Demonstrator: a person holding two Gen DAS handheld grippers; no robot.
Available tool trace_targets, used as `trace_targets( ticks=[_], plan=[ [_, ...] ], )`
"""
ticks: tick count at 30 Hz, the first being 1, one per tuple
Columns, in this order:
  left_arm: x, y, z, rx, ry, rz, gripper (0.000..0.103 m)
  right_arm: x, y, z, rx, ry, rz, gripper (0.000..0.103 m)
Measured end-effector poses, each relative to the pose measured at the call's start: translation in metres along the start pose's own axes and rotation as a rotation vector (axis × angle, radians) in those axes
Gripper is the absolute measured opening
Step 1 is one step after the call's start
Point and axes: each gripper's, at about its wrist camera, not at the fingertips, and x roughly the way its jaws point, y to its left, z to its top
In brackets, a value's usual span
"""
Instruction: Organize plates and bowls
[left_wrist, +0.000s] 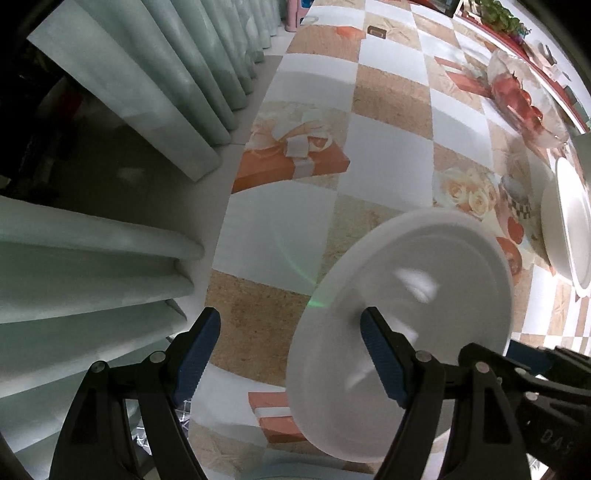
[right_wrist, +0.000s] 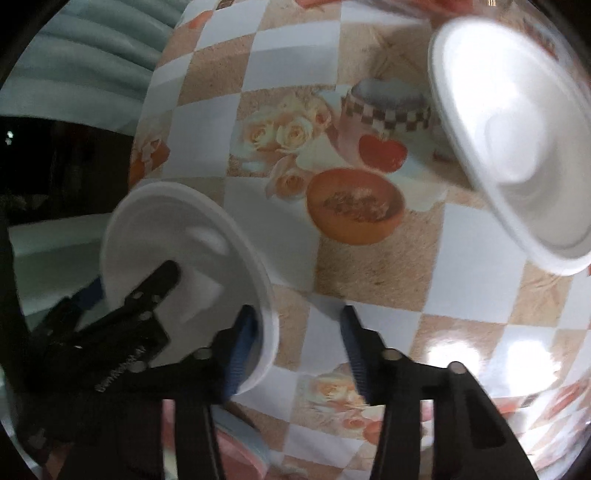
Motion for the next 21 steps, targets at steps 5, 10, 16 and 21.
trace_targets(
  ticks=[5,10,16,21],
  plan=[
    [-0.001,-0.020,-0.005,0.048,0.033,-0.064,0.039,-0.005,0.002,-0.002,-0.028,0.009,0.023,0.019],
    [-0.007,-0.045,-0.018,0.107,0.026,-0.083,0.034,-0.008,-0.016,-0.011,-0.006,0.020,0.001,0.013],
    [-0.015,-0.078,-0.039,0.155,0.039,-0.098,0.029,-0.016,-0.047,-0.026,0.027,0.030,-0.032,0.013],
    [-0.020,-0.113,-0.061,0.156,0.068,-0.111,0.029,-0.023,-0.078,-0.042,0.066,0.040,-0.053,0.013]
  ],
)
